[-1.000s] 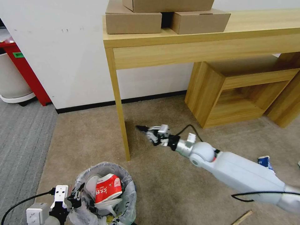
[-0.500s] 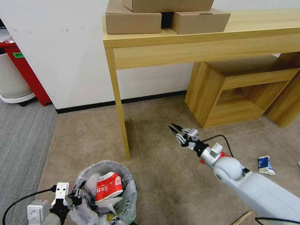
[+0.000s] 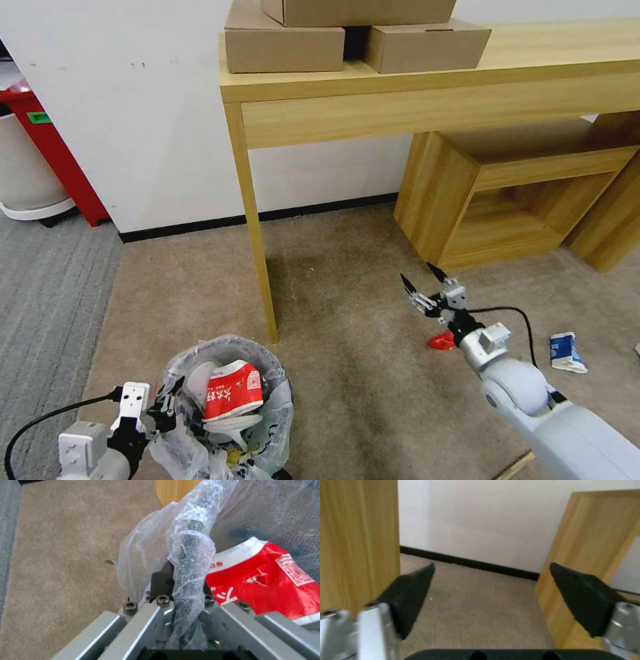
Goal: Pick up the trash bin and place the garbage on the floor into it.
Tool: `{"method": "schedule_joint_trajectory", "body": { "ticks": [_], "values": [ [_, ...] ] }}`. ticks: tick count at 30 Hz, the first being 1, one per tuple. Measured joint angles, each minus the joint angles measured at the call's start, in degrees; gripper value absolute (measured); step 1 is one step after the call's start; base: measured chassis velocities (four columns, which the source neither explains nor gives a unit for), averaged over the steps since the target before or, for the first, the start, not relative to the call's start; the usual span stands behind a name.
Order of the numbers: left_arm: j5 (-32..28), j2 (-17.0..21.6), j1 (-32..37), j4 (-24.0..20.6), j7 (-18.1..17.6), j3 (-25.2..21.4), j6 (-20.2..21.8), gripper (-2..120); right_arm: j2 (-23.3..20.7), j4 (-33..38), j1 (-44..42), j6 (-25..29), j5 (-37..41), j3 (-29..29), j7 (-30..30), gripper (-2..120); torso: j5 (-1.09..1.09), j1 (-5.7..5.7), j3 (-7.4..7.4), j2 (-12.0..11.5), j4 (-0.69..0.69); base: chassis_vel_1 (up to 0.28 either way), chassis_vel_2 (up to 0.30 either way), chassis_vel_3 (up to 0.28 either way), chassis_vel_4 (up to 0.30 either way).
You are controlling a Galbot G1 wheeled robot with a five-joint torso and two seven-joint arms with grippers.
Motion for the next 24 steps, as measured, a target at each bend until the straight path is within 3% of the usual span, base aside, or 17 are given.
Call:
{"method": "schedule_joint_trajectory", "body": {
  "ticks": [2, 4, 7, 10, 24],
  "values": [
    [0.21, -0.07, -0.73, 0.32, 0.05, 0.48, -0.12, 0, 0.61, 0.0, -2.13, 0.09, -1.43, 1.83, 1.49, 99, -0.01, 0.0, 0.0, 0.0, 0.0, 0.0, 0.0, 0.0, 0.0],
    [0.24, -0.05, -1.04, 0.4, 0.09, 0.61, -0.22, 0, 0.95, 0.03, -2.89, -0.72, -2.17, 2.71, 3.14, 100, 0.0, 0.0, 0.0, 0.0, 0.0, 0.0, 0.0, 0.0, 0.0],
    [0.27, 0.12, -1.44, 0.61, 0.31, 0.81, -0.54, 0, 2.8, 0.14, -5.14, -6.19, -3.37, 6.23, 11.28, 100, -0.01, 0.0, 0.0, 0.0, 0.0, 0.0, 0.0, 0.0, 0.0],
    [0.22, 0.12, -1.5, 0.66, 0.73, 0.79, -0.72, 0, 3.94, 0.25, -7.01, -7.41, -3.99, 9.05, 13.22, 100, 0.01, 0.0, 0.0, 0.0, 0.0, 0.0, 0.0, 0.0, 0.0],
    [0.24, -4.01, -3.33, -0.28, 2.15, -0.58, 0.2, 0, 9.26, 3.24, -14.45, -6.86, -11.68, 22.5, 12.33, 100, -0.01, 0.0, 0.01, 0.0, 0.0, 0.0, 0.0, 0.0, 0.0]
  ]
}}
